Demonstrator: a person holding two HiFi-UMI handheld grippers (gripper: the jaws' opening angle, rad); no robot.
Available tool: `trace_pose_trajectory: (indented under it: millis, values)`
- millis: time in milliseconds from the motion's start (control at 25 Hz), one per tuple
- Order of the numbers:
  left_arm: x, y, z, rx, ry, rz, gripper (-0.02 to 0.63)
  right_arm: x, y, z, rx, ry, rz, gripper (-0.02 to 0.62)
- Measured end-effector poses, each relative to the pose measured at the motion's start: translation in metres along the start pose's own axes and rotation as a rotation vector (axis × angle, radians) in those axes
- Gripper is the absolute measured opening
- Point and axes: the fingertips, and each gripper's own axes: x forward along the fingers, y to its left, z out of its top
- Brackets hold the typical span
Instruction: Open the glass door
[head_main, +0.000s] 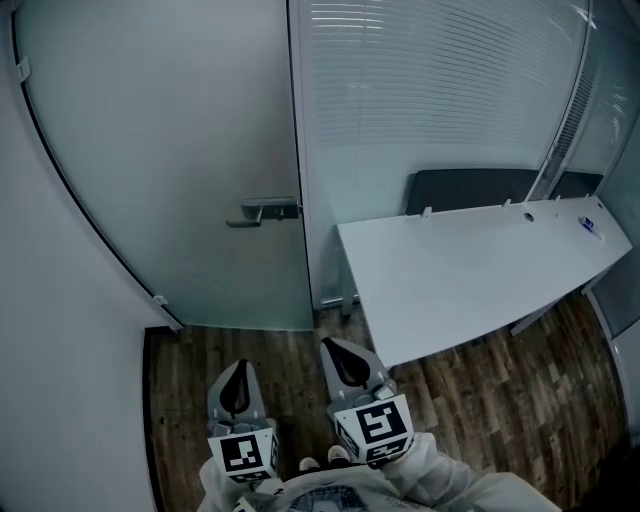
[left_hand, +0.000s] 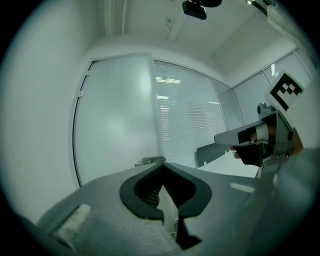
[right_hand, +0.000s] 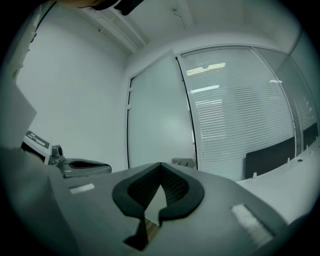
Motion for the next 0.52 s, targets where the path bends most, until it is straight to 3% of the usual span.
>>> trace_pose_trajectory:
  millis: [200, 520]
  values:
    - [-0.016, 0.003, 0.005, -0.007, -0.011, 0.004, 0.003, -0.01, 0.011, -0.003, 0.009, 0.01, -0.008, 0.003]
    - [-0.044, 0.02, -0.019, -0.006, 0.008, 0.02, 0.003, -0.022, 0.039, -0.016, 0.033, 0.02, 0.005, 0.003]
